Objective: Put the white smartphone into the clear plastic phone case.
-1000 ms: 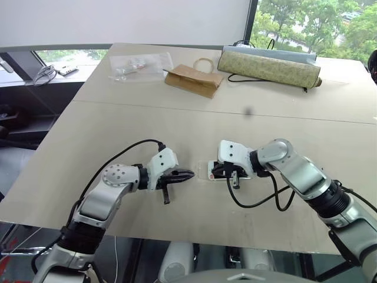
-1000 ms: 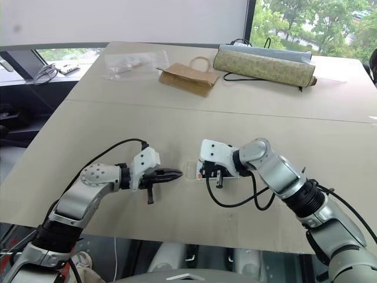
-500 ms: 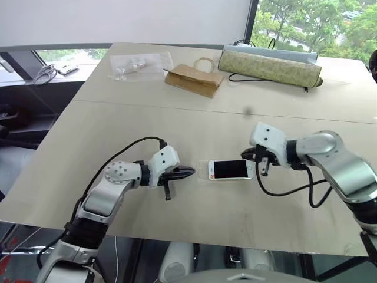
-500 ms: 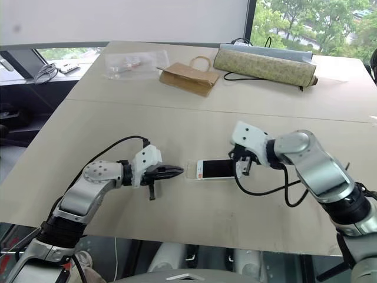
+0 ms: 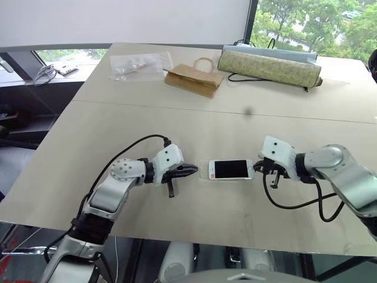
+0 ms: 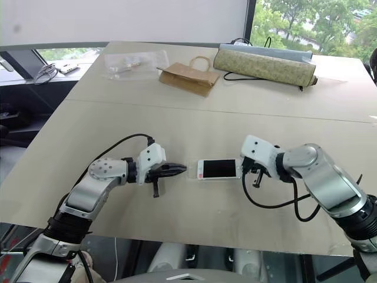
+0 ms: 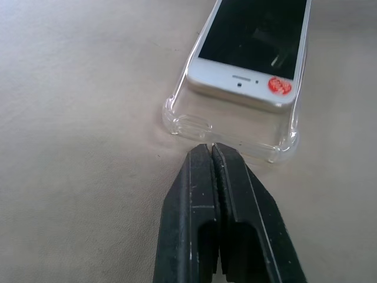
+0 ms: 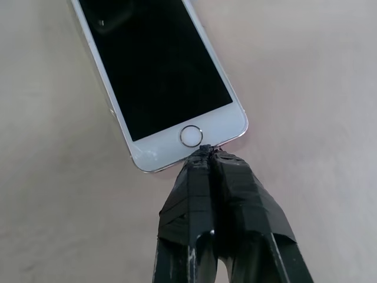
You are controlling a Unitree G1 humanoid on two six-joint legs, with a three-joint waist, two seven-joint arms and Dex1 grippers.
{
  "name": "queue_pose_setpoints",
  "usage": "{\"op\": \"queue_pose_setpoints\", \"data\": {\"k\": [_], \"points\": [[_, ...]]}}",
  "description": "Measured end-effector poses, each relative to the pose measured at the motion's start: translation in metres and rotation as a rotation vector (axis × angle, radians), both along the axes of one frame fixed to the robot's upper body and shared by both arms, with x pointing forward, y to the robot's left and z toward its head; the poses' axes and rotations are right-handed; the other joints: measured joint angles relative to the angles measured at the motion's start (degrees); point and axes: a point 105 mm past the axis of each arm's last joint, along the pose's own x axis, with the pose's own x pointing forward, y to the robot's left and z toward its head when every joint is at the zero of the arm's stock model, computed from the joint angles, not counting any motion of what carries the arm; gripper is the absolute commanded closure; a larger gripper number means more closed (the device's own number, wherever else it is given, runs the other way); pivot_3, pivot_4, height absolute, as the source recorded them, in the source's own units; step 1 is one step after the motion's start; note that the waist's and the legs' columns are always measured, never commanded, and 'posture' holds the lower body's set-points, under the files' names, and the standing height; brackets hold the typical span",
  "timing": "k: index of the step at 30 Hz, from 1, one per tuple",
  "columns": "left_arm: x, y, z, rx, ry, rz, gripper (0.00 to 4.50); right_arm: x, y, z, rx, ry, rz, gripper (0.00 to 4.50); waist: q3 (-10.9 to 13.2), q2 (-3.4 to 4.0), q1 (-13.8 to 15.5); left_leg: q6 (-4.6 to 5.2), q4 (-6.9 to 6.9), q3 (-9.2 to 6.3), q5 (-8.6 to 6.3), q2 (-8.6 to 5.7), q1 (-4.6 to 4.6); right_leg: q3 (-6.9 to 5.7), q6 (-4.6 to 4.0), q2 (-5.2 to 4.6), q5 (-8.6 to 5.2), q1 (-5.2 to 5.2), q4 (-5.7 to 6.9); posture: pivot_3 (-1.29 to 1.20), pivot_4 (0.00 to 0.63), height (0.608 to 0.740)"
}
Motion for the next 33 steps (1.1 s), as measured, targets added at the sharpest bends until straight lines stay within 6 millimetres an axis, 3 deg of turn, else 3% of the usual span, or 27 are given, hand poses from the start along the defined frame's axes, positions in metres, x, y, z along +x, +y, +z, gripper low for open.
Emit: {"op": "queue_pose_setpoints", "data": {"k": [8,19,27,33], "points": [[0.0,0.001,0.0,0.002,-0.001,0.002,4.45,-0.003,0.02,-0.003,0.017,0.003,0.075,4.5,0.0,0.0,0.0,0.0,0.0,0.0,0.0,0.0,0.01,0.0,0.0,0.02,0.0,0.0,0.01,0.0,0.15,0.74],[0.001,0.005,0.0,0.007,-0.002,0.019,4.45,-0.001,0.029,-0.004,0.023,-0.006,0.088,4.5,0.0,-0.03,-0.3,0.0,0.0,0.0,0.0,0.05,0.09,0.01,0.0,0.09,0.0,0.01,0.06,0.0,0.15,0.74],[0.001,0.005,0.0,0.007,-0.002,0.022,4.45,0.001,0.026,-0.002,0.042,-0.001,0.07,4.5,0.0,-0.03,-0.3,0.0,0.0,0.0,0.0,0.07,0.09,0.02,-0.01,0.11,0.01,0.01,0.07,0.0,0.15,0.74],[0.001,0.0,0.0,-0.006,-0.001,0.011,4.45,0.002,0.014,0.021,0.129,-0.004,0.06,4.5,0.0,-0.03,0.1,0.0,0.0,-0.01,0.0,0.03,0.01,0.01,-0.01,0.05,0.01,0.02,-0.02,0.0,0.15,0.74]]}}
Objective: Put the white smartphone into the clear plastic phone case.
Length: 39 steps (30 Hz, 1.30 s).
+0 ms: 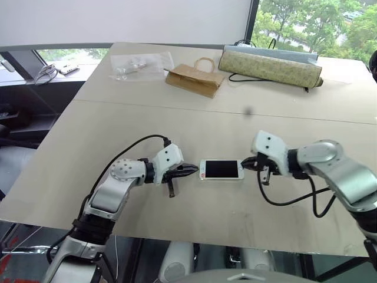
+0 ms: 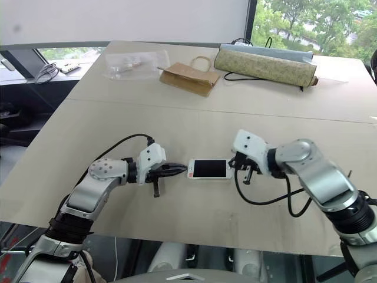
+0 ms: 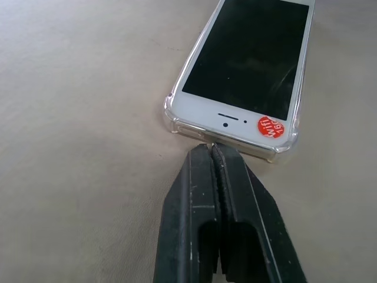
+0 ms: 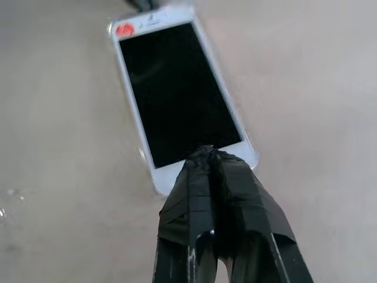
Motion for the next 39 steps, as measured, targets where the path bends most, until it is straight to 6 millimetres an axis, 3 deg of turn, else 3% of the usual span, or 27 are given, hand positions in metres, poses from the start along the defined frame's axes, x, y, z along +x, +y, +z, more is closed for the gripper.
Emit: {"op": "queue_pose_setpoints", "data": {"k": [2,5,10,19,39], "points": [[0.0,0.0,0.0,0.0,0.0,0.002,4.45,0.001,-0.001,0.004,0.017,-0.009,-0.002,4.5,0.0,0.0,0.0,0.0,0.0,0.01,0.0,0.0,0.01,0.0,0.0,-0.01,0.0,0.0,0.0,0.0,0.15,0.74],[0.0,0.002,0.0,-0.005,0.009,0.01,4.45,0.001,0.014,0.004,0.108,0.009,0.012,4.5,0.0,0.0,-0.1,0.0,-0.02,-0.01,0.0,0.01,0.04,0.0,0.0,0.02,0.0,-0.01,0.06,0.0,0.15,0.74],[-0.003,0.002,0.0,-0.029,0.034,0.016,4.45,-0.001,0.027,-0.015,0.136,0.054,0.006,4.5,0.0,0.0,0.0,0.0,0.01,0.01,0.0,-0.02,-0.02,0.01,0.0,-0.02,0.0,-0.01,0.03,0.0,0.15,0.74],[-0.01,0.013,0.015,-0.077,0.043,0.043,4.45,0.007,0.02,-0.029,0.081,0.051,-0.032,4.5,0.0,0.0,-0.1,0.0,0.01,0.0,0.0,-0.01,0.02,0.0,0.0,0.0,0.0,-0.01,0.04,0.0,0.15,0.74],[-0.018,-0.005,0.025,-0.156,0.045,-0.001,4.45,0.007,0.013,-0.029,0.055,0.043,-0.016,4.5,0.0,0.0,-0.1,0.0,0.01,-0.01,0.0,-0.01,0.02,0.0,0.0,0.01,0.0,0.0,0.04,0.0,0.15,0.74]]}}
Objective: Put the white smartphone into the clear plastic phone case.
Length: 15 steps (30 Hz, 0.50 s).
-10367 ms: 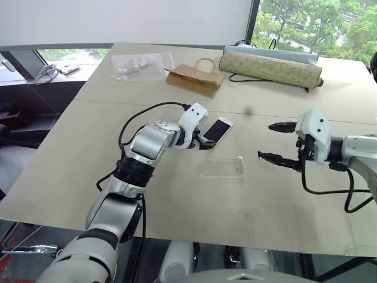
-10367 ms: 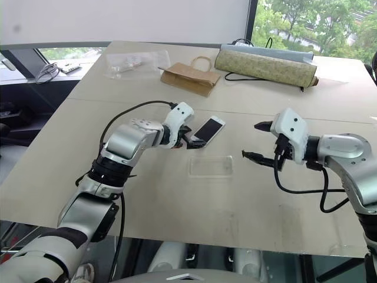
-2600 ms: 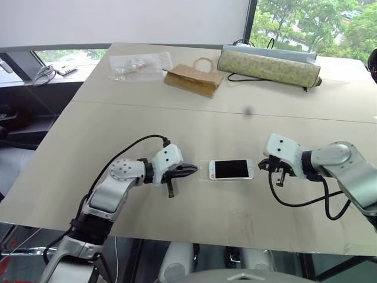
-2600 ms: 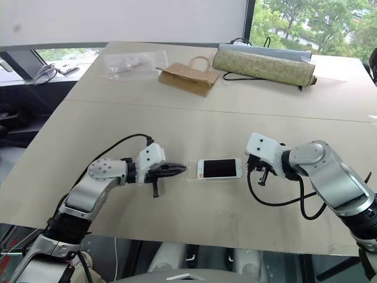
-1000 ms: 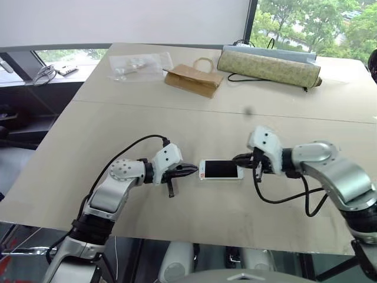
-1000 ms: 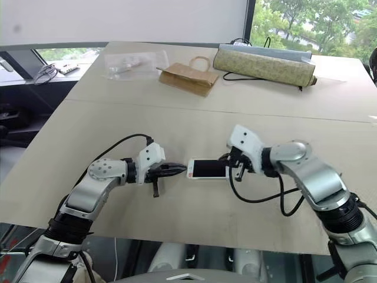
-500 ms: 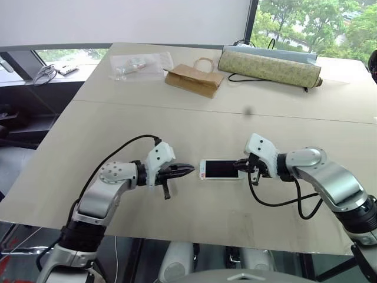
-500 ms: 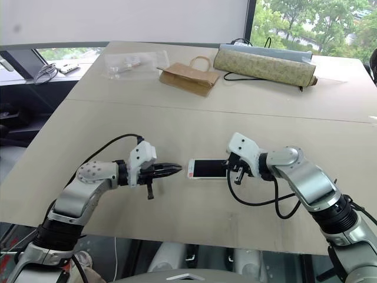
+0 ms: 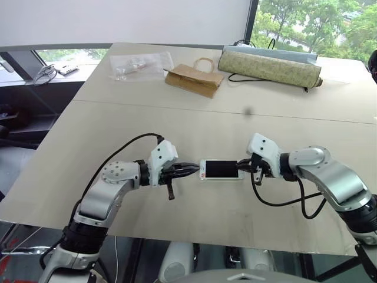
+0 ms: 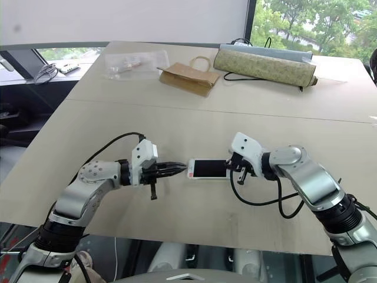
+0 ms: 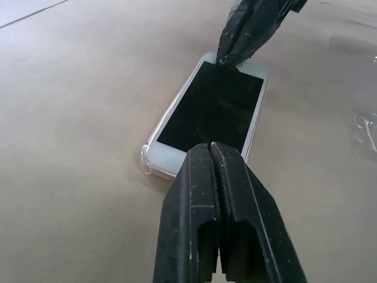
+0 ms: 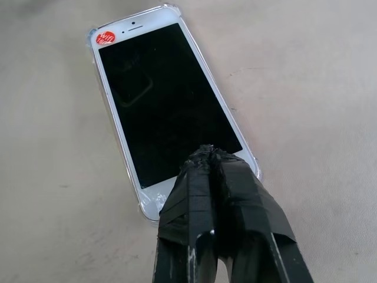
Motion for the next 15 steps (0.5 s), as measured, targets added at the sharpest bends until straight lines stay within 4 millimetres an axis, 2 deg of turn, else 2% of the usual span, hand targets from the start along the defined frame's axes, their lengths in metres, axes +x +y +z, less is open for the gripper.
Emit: {"op": "queue_pose_setpoints", "data": {"k": [15], "points": [[-0.0021,0.002,-0.0047,-0.001,0.012,0.012,4.45,0.0071,0.0062,-0.0028,-0.007,-0.01,0.043,4.5,-0.1,-0.05,-0.1,0.0,0.0,0.0,0.0,0.01,0.11,0.01,0.0,0.02,0.0,0.09,0.01,0.0,0.15,0.74]]}}
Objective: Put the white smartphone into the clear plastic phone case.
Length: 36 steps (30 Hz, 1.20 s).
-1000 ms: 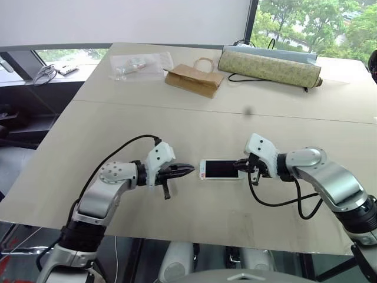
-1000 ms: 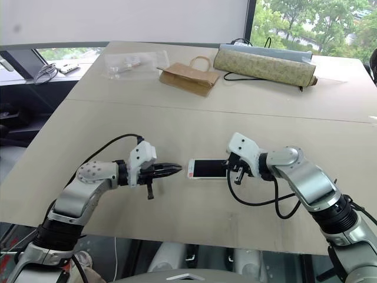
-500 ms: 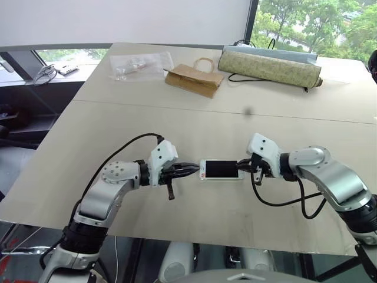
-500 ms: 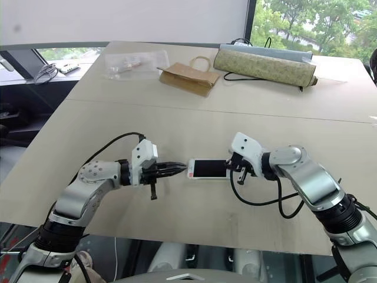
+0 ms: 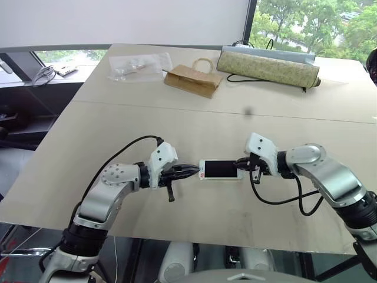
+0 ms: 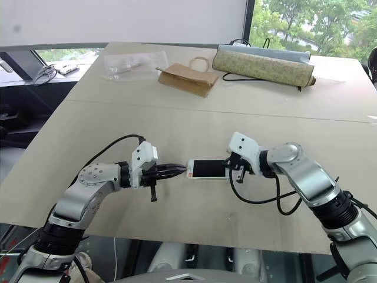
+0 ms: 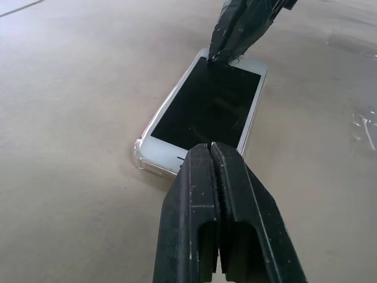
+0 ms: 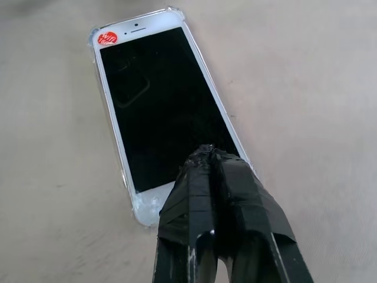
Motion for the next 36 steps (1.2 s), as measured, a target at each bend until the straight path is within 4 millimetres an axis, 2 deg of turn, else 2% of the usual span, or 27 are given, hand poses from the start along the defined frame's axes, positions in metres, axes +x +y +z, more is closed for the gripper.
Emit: {"op": "queue_pose_setpoints", "data": {"k": [11,16,25,36], "points": [[0.0,0.005,-0.002,-0.008,-0.011,0.034,4.45,0.001,0.005,-0.006,-0.053,0.021,0.023,4.5,-0.6,-0.25,-0.1,0.0,-0.01,0.01,0.0,0.03,0.11,0.02,-0.01,-0.02,0.0,0.06,0.01,0.0,0.15,0.74],[0.002,0.008,0.0,-0.088,-0.038,0.055,4.45,0.002,0.006,-0.008,-0.067,0.021,0.026,4.5,-0.9,-0.26,0.0,-0.01,-0.01,-0.01,-0.01,0.04,0.14,0.01,-0.03,-0.04,0.0,0.08,0.0,0.0,0.15,0.74],[0.003,0.013,-0.012,-0.064,0.022,0.058,4.45,0.001,0.005,-0.01,-0.07,0.027,0.026,4.5,-1.0,-0.25,0.0,-0.01,-0.03,-0.01,-0.01,0.04,0.15,0.01,-0.05,-0.06,-0.01,0.08,0.0,0.0,0.15,0.74],[0.018,-0.023,-0.019,-0.035,0.019,-0.024,4.45,0.001,0.007,-0.01,-0.065,0.024,0.024,4.5,-1.1,-0.25,-0.1,0.0,-0.06,0.01,-0.01,0.04,0.16,0.02,-0.05,-0.06,-0.01,0.07,0.0,0.0,0.15,0.74]]}}
